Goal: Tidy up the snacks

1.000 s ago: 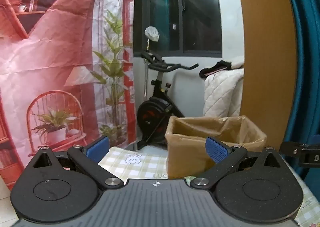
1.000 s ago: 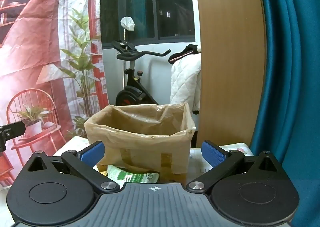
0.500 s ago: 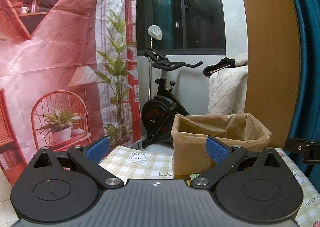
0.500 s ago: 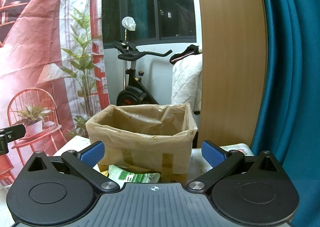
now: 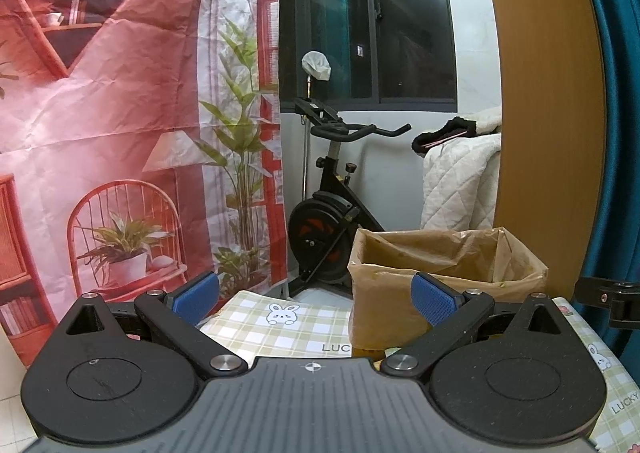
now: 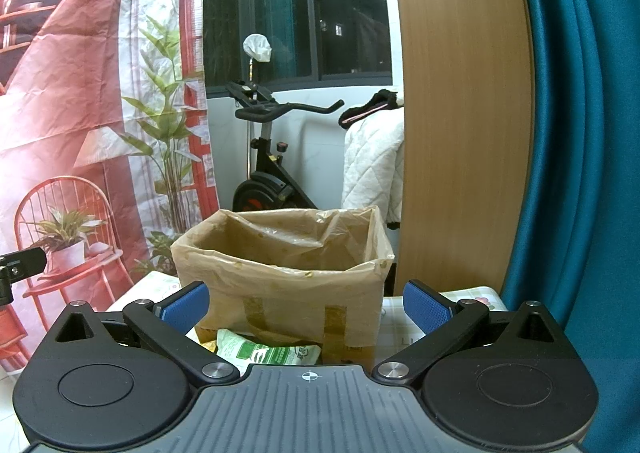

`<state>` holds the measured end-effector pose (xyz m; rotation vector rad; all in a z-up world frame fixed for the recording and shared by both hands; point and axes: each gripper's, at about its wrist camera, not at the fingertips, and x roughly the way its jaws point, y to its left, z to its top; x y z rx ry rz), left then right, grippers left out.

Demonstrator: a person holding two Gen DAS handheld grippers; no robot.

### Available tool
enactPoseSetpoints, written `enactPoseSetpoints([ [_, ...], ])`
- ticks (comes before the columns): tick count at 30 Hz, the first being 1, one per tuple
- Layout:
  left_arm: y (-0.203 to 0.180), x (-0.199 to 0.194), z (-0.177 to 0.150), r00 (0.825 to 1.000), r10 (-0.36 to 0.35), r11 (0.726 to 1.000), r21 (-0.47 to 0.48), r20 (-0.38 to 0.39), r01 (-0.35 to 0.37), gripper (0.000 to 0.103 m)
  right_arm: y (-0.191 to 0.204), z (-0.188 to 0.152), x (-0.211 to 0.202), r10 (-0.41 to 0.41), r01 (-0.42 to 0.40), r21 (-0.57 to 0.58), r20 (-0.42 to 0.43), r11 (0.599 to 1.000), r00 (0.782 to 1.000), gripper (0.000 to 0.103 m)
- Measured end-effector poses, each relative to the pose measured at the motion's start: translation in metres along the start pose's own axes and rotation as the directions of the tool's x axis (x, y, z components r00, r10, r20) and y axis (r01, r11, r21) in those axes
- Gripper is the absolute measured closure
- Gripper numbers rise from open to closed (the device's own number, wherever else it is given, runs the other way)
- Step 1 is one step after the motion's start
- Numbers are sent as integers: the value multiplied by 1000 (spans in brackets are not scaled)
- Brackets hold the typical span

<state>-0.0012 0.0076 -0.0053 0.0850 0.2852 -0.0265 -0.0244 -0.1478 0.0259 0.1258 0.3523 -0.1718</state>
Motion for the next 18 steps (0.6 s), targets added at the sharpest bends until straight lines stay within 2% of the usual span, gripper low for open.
enactPoseSetpoints([
  [18, 1, 0, -1, 1000, 4, 1000, -2, 2, -4, 0, -1, -1, 0, 0, 0, 0, 1, 1000, 1000, 0],
])
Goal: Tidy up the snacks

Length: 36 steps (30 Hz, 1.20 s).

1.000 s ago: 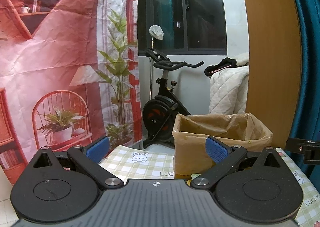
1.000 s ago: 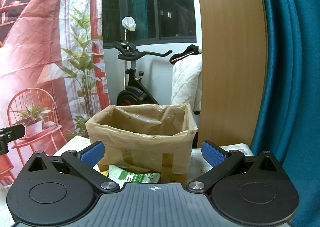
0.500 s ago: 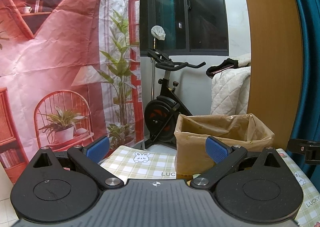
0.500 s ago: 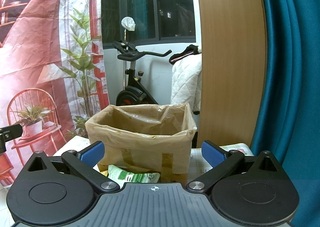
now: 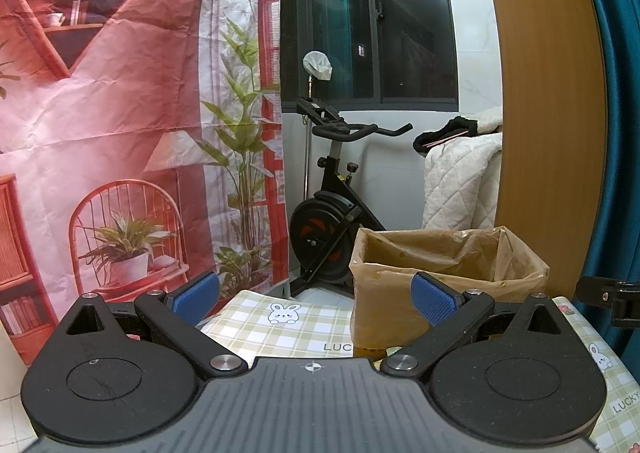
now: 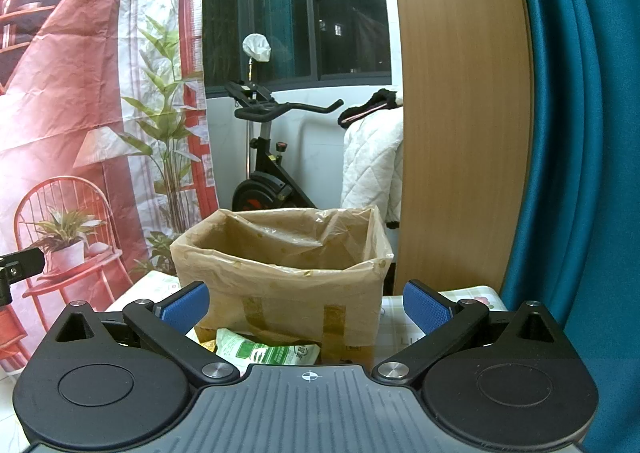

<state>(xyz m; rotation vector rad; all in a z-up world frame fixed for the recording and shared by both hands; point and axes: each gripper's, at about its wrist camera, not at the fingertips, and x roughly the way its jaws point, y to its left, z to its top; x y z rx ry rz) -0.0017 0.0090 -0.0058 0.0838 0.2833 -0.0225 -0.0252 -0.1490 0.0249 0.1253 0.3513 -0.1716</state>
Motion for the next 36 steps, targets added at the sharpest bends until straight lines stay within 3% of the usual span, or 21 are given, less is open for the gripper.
enactPoseSetpoints([
  [28, 3, 0, 0, 1000, 1, 1000, 0, 6, -1, 0, 0, -2, 1, 8, -7, -8, 8, 1000, 1000, 0],
  [36, 4, 13, -17, 1000, 14, 1000, 21, 9, -14, 0, -7, -16, 10, 15, -15, 30, 14, 999, 1000, 0],
])
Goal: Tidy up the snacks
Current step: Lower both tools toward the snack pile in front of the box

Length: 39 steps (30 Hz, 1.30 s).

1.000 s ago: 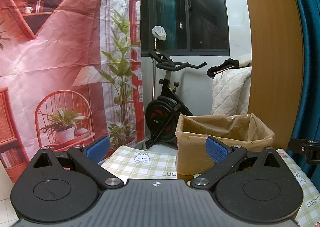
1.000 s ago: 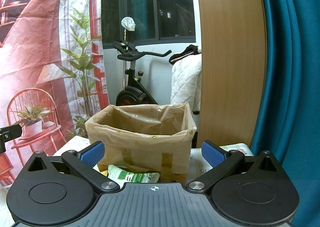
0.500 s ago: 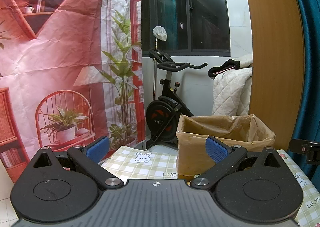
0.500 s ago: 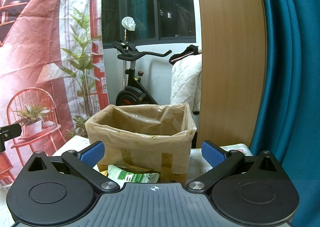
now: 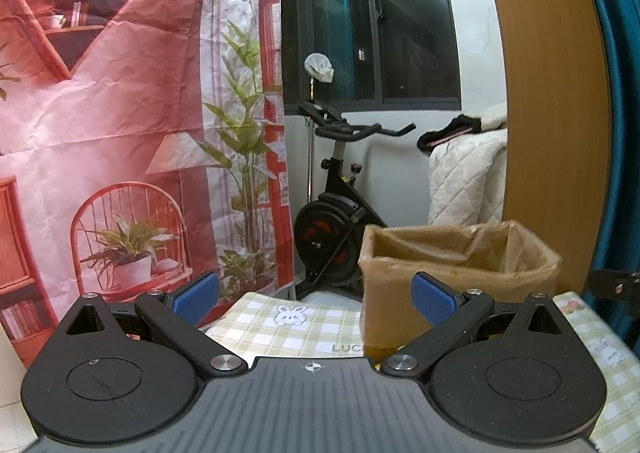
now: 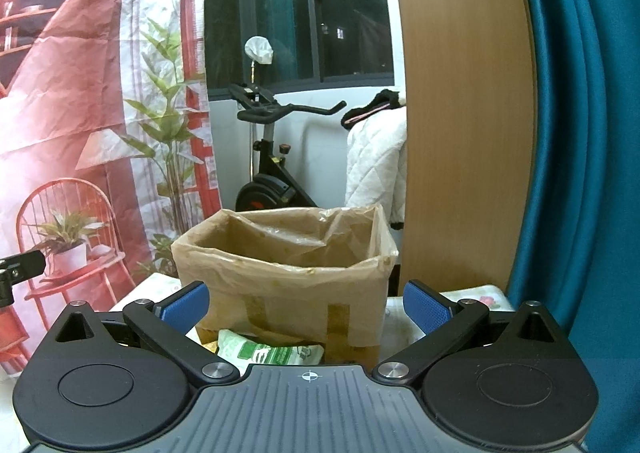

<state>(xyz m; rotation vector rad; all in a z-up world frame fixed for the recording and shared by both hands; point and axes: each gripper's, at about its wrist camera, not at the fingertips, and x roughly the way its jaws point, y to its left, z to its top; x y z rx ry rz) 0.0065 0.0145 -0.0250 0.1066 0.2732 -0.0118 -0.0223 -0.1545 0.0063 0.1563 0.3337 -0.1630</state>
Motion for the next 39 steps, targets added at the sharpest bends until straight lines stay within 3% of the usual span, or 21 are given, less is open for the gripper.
enactPoseSetpoints([
  [6, 6, 26, -29, 998, -16, 1000, -13, -67, 15, 1, -12, -39, 25, 32, -32, 56, -5, 998, 999, 0],
  [12, 4, 52, -64, 979, -118, 993, -43, -165, 112, 2, -7, -76, 54, 40, -38, 33, -90, 999, 995, 0],
  [20, -4, 80, -114, 917, -282, 959, -71, -281, 273, 4, 0, -128, 77, 24, -23, 9, -157, 1000, 987, 1],
  [24, -19, 85, -131, 900, -315, 944, -4, -301, 329, 4, -7, -138, 84, 26, -20, 34, -176, 999, 984, 1],
  [29, -31, 97, -150, 856, -364, 923, -16, -367, 385, 4, -17, -143, 86, 30, -19, 58, -190, 998, 981, 1],
  [39, -46, 114, -168, 853, -349, 920, 32, -387, 391, 4, -23, -153, 90, 61, -43, 84, -219, 996, 974, 1],
])
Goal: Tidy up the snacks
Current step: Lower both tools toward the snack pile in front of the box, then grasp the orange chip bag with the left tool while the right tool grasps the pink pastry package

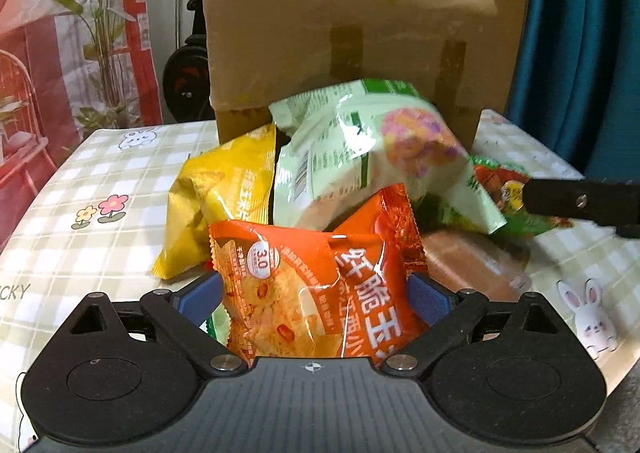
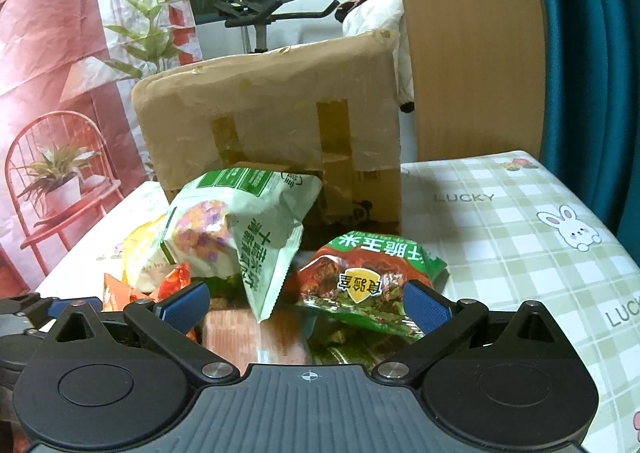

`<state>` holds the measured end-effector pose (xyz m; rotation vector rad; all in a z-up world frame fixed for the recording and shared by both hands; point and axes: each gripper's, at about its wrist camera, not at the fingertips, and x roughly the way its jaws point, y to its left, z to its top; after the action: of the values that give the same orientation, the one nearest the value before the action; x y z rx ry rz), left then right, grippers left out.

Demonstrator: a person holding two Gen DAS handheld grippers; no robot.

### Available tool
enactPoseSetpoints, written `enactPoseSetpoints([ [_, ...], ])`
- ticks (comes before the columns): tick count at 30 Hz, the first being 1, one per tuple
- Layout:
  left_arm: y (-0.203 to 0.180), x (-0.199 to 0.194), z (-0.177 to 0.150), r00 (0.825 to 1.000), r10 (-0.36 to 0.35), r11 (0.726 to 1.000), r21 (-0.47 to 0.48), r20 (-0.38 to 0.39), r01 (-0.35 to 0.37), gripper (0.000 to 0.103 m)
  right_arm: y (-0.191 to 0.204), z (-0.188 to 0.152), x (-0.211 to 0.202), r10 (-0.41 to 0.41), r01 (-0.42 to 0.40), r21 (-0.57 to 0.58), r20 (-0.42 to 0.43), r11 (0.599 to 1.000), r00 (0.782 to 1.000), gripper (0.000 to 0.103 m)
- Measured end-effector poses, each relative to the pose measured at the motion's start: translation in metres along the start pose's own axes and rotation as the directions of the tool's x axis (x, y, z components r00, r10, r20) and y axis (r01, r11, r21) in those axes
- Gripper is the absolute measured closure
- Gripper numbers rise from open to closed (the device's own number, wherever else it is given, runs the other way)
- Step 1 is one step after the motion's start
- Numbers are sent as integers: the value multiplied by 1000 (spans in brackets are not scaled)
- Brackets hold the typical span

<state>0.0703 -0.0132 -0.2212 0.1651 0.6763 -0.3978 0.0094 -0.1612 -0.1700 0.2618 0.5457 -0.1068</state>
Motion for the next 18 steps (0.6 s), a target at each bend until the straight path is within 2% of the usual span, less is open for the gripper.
enactPoseSetpoints([
  [14, 15, 16, -9, 996, -27, 995, -94, -88, 19, 4, 5, -7, 5, 34, -34, 4, -41, 999, 999, 2],
  [15, 16, 16, -9, 996, -29, 996, -90, -89, 21, 6, 5, -8, 6, 38, -38, 2, -45, 999, 998, 2],
  [17, 15, 14, -8, 995, -40, 996, -83, -94, 32, 23, 6, -9, 8, 47, -47, -5, -62, 999, 997, 3],
  [18, 15, 11, -8, 994, -45, 996, -80, -95, 38, 25, 7, -10, 9, 51, -52, -9, -74, 999, 996, 4],
])
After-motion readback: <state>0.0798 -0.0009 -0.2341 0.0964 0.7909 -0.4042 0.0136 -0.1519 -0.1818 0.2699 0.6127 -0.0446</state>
